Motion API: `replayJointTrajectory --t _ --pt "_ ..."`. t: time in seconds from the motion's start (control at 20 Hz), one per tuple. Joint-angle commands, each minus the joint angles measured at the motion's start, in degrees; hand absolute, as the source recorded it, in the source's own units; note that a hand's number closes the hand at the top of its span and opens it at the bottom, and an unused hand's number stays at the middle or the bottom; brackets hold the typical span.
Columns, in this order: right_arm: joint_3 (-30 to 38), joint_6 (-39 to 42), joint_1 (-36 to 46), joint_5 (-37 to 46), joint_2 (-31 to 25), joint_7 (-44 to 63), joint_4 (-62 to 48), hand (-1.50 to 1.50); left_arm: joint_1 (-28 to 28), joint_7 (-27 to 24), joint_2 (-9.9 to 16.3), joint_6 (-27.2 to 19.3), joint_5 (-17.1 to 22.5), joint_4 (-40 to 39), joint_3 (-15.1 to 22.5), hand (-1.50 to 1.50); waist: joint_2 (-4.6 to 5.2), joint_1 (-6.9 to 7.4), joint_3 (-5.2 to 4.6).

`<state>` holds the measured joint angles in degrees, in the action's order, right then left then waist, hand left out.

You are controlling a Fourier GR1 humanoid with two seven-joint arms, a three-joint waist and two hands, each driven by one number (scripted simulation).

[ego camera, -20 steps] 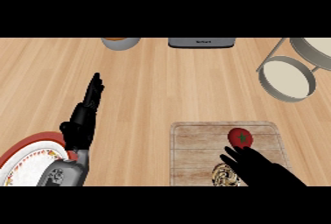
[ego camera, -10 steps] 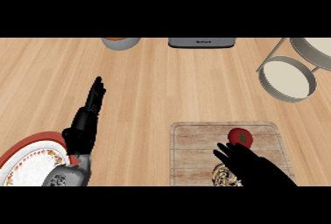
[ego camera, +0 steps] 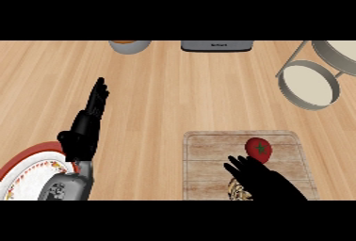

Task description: Pick the cupcake from the cutting board and place it in the tiered basket

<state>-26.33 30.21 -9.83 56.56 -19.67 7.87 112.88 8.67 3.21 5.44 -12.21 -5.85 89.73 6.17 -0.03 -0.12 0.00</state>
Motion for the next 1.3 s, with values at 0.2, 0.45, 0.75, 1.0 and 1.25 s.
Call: replayJointTrajectory --t 0.2,0.45,0.75,1.0,1.25 --pt "-0.1 -1.3 2.7 1.3 5.0 -0.4 -5.4 -1.50 -0.5 -1.8 -1.6 0.8 -2.0 -1.3 0.1 0.00 0.03 0.07 0.00" --pt "-1.8 -9.8 -0.8 4.3 6.1 -2.8 -6.4 1.50 -0.5 1.3 -0.9 1.6 -1.6 1.0 -1.0 0.00 -0.02 0.03 0.01" --pt "-3.4 -21.1 3.9 12.3 5.1 -8.8 -14.4 1.50 3.0 2.8 -4.4 -1.3 -4.5 -2.0 1.3 0.00 0.06 0.06 0.04" --pt "4.7 -16.9 5.1 10.5 4.1 -4.5 -12.1 1.50 0.6 0.2 -2.6 1.1 -2.2 -0.5 -1.1 0.00 0.04 0.05 -0.01" --pt "14.0 -8.1 11.6 17.8 6.4 16.4 -23.3 1.50 0.3 0.2 -3.0 1.0 -2.8 -0.1 0.2 0.00 0.69 1.32 -0.22"
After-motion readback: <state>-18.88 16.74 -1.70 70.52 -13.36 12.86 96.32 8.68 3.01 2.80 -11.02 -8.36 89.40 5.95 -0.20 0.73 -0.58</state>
